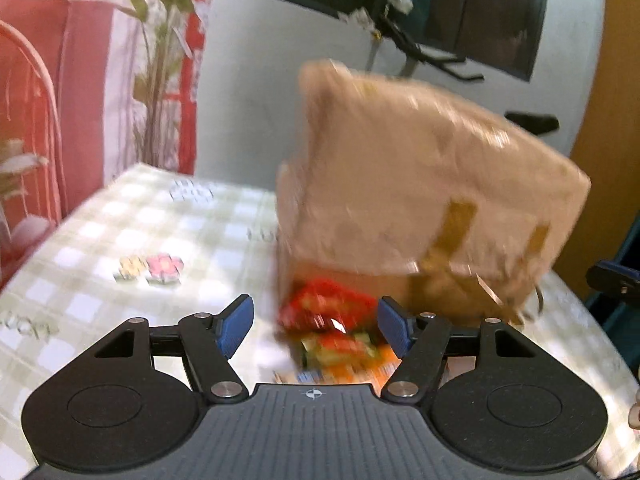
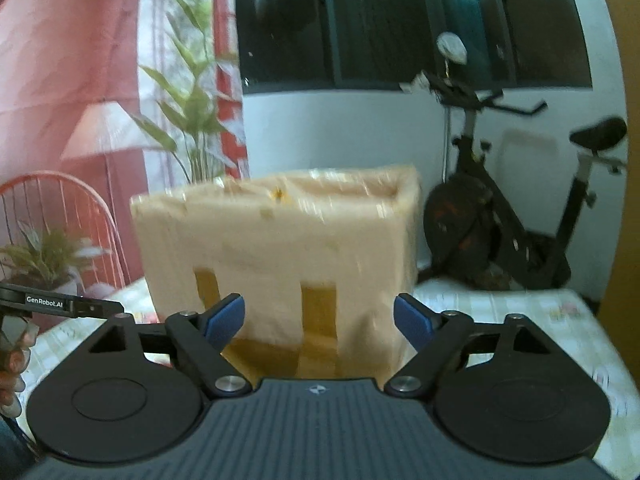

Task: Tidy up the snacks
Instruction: 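Grasp the yellow packet with the right tool while the left grasps the blue-wrapped dark snack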

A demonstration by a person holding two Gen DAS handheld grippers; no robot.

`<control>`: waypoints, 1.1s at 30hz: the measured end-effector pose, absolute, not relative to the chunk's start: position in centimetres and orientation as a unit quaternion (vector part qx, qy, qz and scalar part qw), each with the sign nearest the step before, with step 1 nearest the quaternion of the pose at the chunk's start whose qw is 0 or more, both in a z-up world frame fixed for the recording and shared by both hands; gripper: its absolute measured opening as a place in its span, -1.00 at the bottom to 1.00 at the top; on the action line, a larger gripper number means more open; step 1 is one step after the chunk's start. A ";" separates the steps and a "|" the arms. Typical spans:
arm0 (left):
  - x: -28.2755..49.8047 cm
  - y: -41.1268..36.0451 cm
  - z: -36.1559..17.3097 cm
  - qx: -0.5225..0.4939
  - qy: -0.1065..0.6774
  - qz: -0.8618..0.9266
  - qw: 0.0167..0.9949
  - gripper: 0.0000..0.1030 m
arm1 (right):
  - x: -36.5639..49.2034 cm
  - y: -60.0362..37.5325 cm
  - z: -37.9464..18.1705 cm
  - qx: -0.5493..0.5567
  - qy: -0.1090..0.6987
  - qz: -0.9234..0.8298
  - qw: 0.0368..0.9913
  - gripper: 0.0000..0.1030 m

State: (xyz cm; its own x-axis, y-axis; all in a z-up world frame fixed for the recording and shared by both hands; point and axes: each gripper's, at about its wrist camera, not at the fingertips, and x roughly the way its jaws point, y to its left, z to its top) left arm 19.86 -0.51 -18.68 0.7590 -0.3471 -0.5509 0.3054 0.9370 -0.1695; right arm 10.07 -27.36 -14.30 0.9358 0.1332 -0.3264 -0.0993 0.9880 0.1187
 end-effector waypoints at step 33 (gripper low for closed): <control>17.2 -2.5 -22.7 -0.051 0.370 -0.219 0.902 0.35 | 9.9 -23.8 -23.7 -0.134 0.408 0.256 0.866 -0.18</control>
State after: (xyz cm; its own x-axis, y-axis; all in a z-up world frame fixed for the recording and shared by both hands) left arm 17.24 -2.50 -22.73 0.6307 -0.4324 -0.6444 0.3574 0.8989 -0.2534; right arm 9.93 -23.81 -23.72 0.5349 0.3343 -0.7760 -0.5536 0.8324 -0.0230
